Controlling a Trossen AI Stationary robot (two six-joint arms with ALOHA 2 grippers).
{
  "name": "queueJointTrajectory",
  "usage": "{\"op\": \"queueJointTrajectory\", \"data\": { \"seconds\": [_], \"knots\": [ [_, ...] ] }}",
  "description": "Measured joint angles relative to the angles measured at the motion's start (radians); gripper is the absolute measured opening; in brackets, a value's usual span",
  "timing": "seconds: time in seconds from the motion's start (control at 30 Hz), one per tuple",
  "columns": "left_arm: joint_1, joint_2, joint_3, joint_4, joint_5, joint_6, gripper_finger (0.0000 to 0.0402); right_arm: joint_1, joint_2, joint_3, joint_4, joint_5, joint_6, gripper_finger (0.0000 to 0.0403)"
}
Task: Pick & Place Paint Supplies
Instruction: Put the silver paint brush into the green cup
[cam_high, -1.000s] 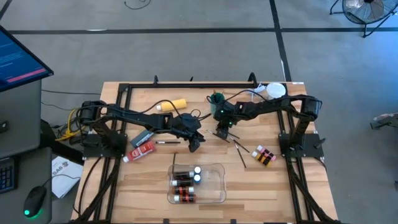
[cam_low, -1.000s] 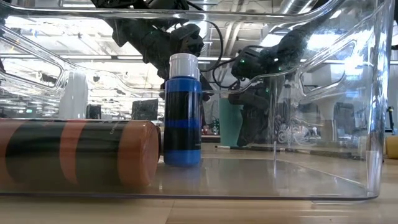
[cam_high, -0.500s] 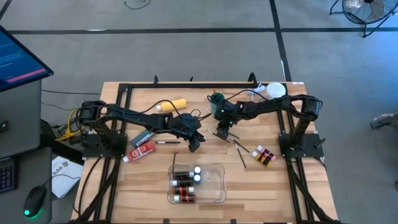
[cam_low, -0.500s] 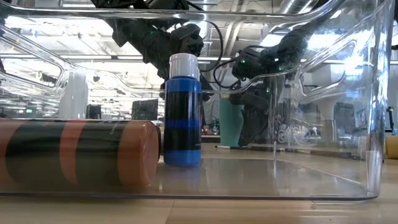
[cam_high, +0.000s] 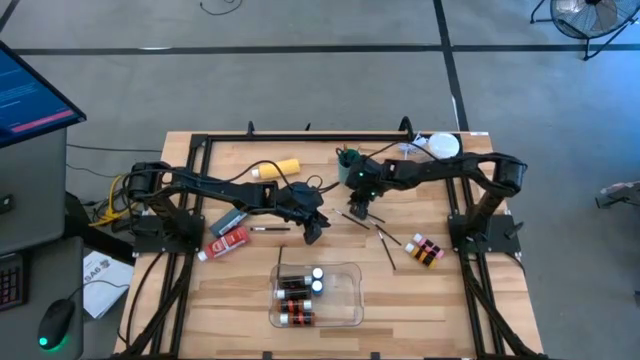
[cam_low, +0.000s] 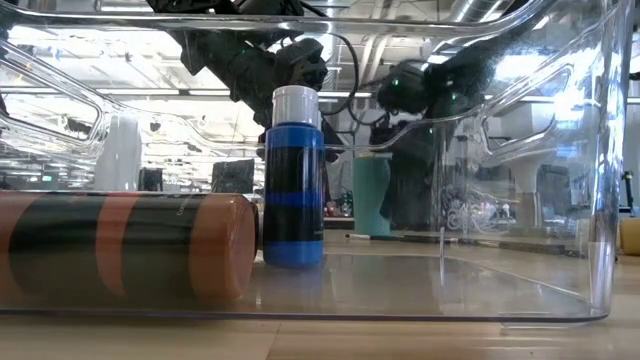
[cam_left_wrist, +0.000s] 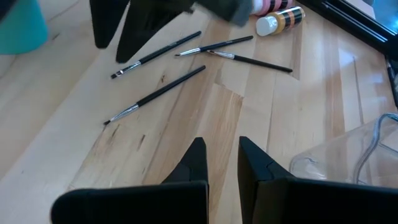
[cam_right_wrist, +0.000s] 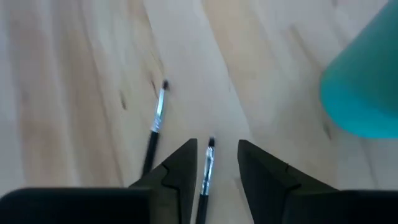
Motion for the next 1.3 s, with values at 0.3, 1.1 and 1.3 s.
{"op": "queueJointTrajectory", "data": {
  "seconds": [0.3,1.1,1.3],
  "knots": [
    [0.0,0.0,0.0,0.0,-0.01,-0.005,0.0002,0.0,-0.093,0.001,-0.045,0.0,-0.007,0.0107],
    [-0.002,0.0,0.0,0.0,0.003,-0.008,0.0002,0.078,-0.117,-0.05,-0.079,0.105,0.156,0.0107],
    [-0.01,0.0,0.0,0.001,0.009,-0.013,0.0002,0.071,-0.197,-0.083,-0.015,0.105,0.161,0.0107]
  ]
}}
